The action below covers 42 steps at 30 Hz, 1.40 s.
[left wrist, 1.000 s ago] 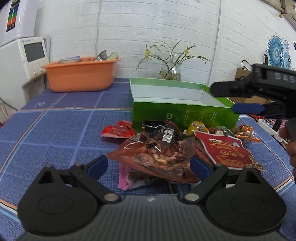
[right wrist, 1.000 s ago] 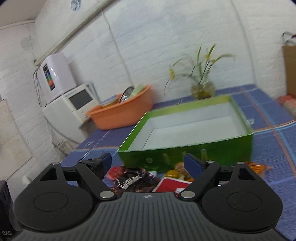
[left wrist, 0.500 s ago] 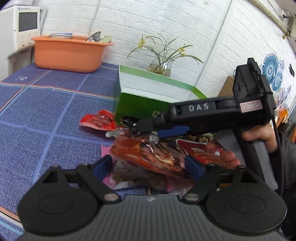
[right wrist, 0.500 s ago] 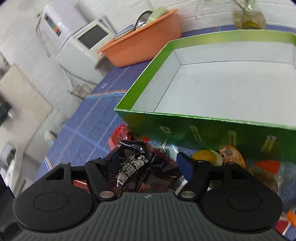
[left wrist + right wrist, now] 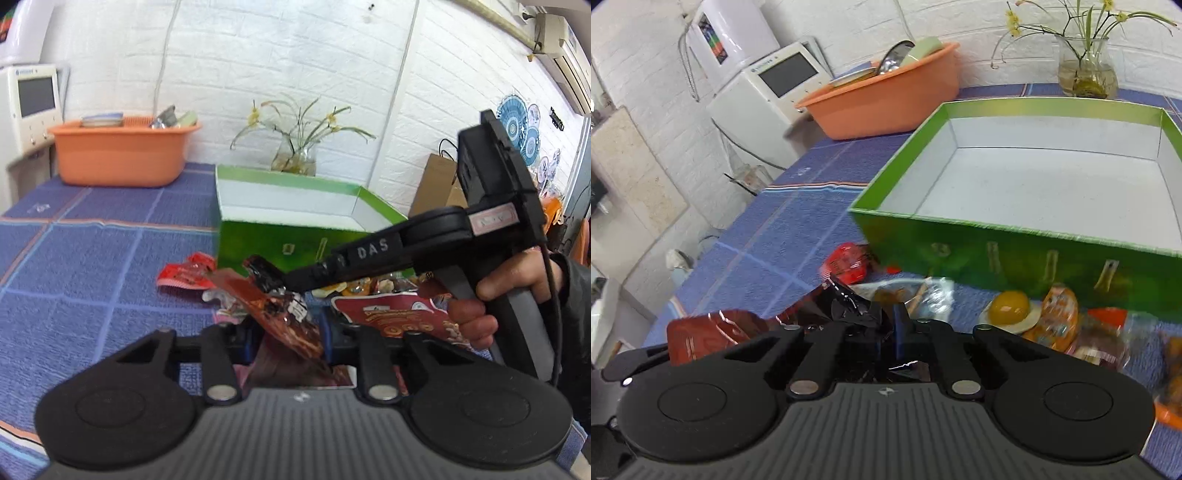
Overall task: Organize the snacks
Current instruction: 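Grasp the dark brown snack bag with the right gripper, then carry the brown bag over the green box and open the right gripper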
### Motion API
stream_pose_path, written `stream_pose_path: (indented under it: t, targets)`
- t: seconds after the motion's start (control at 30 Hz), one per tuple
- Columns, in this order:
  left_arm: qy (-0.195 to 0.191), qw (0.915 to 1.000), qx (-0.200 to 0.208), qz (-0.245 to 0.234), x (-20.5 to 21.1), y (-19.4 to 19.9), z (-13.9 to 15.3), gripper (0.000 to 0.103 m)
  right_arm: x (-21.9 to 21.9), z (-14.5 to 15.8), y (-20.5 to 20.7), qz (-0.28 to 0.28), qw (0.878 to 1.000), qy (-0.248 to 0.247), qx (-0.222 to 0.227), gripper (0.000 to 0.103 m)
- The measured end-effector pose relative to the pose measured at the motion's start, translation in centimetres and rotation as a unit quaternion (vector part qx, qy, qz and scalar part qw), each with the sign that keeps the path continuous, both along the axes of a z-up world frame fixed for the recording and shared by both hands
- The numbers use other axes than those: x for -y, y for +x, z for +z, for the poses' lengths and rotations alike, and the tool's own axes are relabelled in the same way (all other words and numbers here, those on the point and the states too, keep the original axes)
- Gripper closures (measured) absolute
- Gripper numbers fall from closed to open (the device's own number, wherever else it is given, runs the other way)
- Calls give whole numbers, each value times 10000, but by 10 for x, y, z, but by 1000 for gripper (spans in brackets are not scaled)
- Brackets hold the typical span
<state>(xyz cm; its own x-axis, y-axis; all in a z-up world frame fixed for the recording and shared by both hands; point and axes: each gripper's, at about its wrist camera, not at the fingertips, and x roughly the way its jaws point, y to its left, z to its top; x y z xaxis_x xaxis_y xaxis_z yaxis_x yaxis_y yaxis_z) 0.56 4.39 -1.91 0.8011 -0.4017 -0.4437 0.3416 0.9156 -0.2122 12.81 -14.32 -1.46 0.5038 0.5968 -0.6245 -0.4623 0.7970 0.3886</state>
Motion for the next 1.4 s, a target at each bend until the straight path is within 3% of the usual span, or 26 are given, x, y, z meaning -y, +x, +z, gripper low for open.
stream_pose_path:
  t: [0.13, 0.27, 0.43, 0.7, 0.83, 1.0, 1.1, 1.2, 1.27, 1.4]
  targets:
    - [-54, 9999, 121, -32, -6, -12, 6, 87, -7, 10, -19, 131, 9993, -49, 356, 91]
    - [-508, 9986, 17, -174, -21, -17, 7, 91, -7, 13, -21, 159, 9994, 227, 189, 92]
    - [-748, 9966, 169, -296, -30, -20, 21, 91, -11, 28, -35, 191, 9983, 202, 509, 93]
    - [-666, 9940, 489, -713, -22, -4, 57, 93, -4, 71, -45, 23, 9925, 312, 1183, 93]
    - [-556, 9936, 506, -845, -7, 30, 78, 95, 9, 80, -31, -296, 9897, 297, 1368, 93]
    - [-475, 9940, 331, -928, 25, 99, 93, 97, 38, 80, 2, -1111, 9786, 377, 1689, 93]
    - [-266, 9945, 266, -980, 53, 136, 86, 96, 59, 69, 28, -1687, 9710, 488, 1623, 93]
    - [-290, 9950, -55, -956, 73, 169, 65, 95, 84, 47, 51, -2139, 9660, 767, 1236, 93]
    - [-178, 9959, -156, -878, 82, 184, 51, 100, 97, 32, 63, -2310, 9629, 957, 1014, 101]
    - [86, 9967, -379, -717, 91, 211, 30, 99, 113, 20, 73, -2450, 9589, 1020, 1006, 100]
